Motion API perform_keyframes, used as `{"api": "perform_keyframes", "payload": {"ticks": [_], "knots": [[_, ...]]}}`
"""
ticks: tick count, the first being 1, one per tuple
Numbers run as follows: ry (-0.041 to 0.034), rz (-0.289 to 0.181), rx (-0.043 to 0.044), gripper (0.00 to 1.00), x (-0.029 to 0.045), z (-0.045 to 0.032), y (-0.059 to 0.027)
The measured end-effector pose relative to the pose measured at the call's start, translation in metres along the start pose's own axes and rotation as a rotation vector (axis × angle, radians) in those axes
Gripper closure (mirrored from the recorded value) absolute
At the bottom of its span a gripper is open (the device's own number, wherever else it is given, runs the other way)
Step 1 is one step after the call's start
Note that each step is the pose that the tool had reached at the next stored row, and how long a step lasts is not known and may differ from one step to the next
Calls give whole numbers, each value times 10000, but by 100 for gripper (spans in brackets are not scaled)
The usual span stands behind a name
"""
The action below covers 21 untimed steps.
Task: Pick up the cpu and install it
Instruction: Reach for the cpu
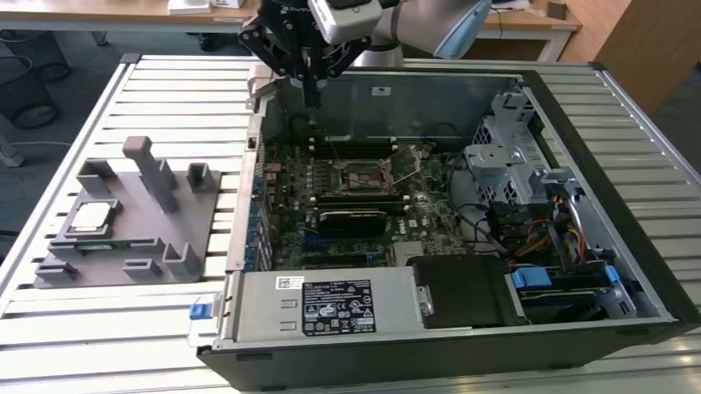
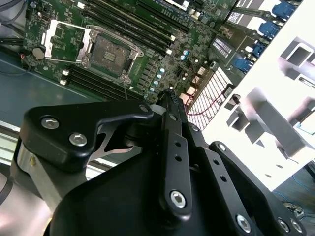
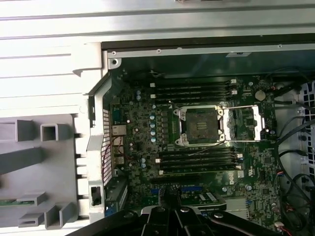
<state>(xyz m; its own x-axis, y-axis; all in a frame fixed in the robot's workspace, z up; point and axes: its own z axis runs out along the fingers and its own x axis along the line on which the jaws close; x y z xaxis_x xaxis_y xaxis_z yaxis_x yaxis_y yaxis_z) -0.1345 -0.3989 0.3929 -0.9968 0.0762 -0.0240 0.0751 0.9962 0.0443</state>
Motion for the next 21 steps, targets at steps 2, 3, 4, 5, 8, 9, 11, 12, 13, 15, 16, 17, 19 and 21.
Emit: {"api": "perform_keyframes", "payload": {"ticks": [2, 3, 4, 5, 8, 9, 11, 12, 13, 15, 16, 17, 19, 21], "knots": [[2, 1, 1, 89, 6, 0, 0], [2, 0, 0, 89, 9, 0, -1], [2, 0, 0, 89, 11, 0, -1], [3, 0, 1, 89, 14, 0, -1], [3, 0, 0, 89, 20, 1, -2], [4, 0, 0, 89, 22, 1, -2], [4, 0, 1, 89, 26, 1, -2], [5, 1, 1, 89, 29, 1, -2], [4, 0, 0, 89, 31, 1, -2], [5, 1, 1, 89, 35, 1, -3], [5, 0, 1, 89, 37, 1, -3], [5, 1, 0, 89, 40, 1, -3], [5, 1, 1, 89, 44, 2, -4], [5, 1, 1, 89, 50, 2, -4]]}}
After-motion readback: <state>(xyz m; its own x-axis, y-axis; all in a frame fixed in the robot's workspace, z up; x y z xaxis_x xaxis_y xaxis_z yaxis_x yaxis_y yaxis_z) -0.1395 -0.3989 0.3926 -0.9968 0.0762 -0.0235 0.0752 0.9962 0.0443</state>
